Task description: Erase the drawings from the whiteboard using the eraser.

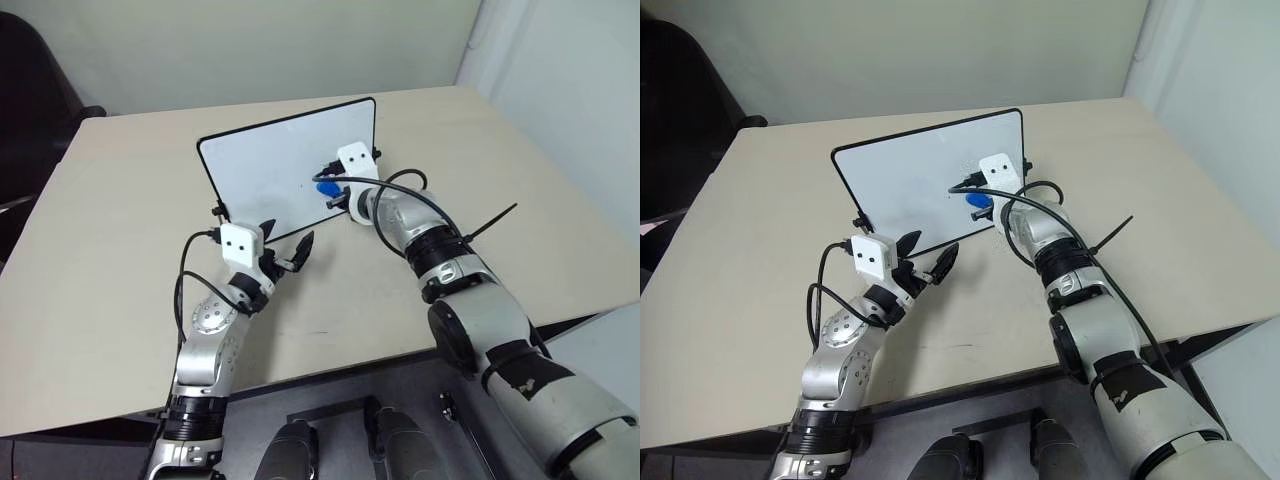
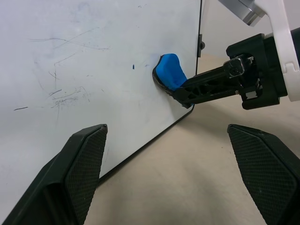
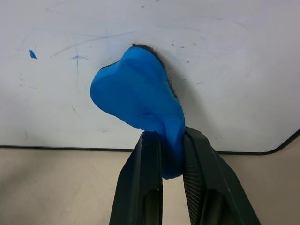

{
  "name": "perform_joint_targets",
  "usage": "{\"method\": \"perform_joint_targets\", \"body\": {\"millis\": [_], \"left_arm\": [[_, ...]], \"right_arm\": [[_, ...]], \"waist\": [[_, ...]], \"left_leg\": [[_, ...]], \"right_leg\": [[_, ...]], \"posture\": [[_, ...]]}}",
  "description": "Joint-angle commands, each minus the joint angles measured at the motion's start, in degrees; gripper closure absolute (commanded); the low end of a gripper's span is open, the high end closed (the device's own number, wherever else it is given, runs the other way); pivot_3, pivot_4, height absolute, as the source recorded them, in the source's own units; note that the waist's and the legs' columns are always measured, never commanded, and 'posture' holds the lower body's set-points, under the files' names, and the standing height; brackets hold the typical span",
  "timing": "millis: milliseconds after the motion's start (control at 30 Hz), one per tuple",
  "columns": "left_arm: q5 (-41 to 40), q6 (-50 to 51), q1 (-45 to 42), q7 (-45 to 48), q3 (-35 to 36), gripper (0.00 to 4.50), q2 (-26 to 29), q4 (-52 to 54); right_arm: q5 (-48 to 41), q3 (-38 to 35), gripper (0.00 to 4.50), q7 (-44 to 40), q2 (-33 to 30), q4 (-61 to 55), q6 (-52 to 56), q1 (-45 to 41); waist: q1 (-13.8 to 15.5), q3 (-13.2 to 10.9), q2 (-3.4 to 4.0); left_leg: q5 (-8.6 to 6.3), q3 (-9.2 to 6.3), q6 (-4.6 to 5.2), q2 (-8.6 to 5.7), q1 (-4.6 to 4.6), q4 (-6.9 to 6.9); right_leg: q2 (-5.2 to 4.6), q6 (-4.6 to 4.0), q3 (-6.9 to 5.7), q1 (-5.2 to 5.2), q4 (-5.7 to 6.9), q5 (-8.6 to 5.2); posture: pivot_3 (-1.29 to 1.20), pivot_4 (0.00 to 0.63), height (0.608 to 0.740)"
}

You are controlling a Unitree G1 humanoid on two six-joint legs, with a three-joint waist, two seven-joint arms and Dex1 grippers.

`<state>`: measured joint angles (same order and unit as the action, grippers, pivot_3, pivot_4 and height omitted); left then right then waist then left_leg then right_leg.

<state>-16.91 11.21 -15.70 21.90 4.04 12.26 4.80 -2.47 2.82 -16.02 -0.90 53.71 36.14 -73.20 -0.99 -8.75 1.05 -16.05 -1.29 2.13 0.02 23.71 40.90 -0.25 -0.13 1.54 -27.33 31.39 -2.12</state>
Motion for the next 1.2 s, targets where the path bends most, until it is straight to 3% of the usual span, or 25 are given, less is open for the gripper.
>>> {"method": "perform_joint_targets", "body": {"millis": [33,700,1200], "left_arm": [[0.26,-1.28,-1.0,-0.17,0.05,0.0,-0.02,1.97],[0.04,-1.77,-1.46,-0.24,0.83,0.0,0.09,1.72],[-0.49,-1.52,-0.82,-0.54,1.05,0.0,0.18,3.1]], "right_arm": [[0.56,3.68,4.17,-5.96,1.31,-6.68,0.38,-0.04],[-0.11,5.21,4.17,-10.23,3.81,-14.65,-0.65,0.03],[0.36,-0.35,4.17,-1.93,0.12,-6.63,-1.03,-1.14]], "waist": [[-0.21,0.0,0.0],[-0.55,0.0,0.0],[-0.18,0.0,0.0]], "left_leg": [[-0.01,0.01,0.0,0.0,0.01,0.0],[-0.04,0.01,-0.06,0.04,0.28,-0.03],[0.11,0.0,-0.05,0.01,0.26,0.06]], "right_leg": [[0.0,0.0,0.0,0.0,-0.02,0.0],[0.05,-0.01,-0.02,-0.35,0.01,0.0],[0.0,-0.13,-0.02,-0.27,0.08,0.09]], "posture": [[0.0,0.15,0.74],[0.0,0.15,0.74],[0.0,0.15,0.74]]}}
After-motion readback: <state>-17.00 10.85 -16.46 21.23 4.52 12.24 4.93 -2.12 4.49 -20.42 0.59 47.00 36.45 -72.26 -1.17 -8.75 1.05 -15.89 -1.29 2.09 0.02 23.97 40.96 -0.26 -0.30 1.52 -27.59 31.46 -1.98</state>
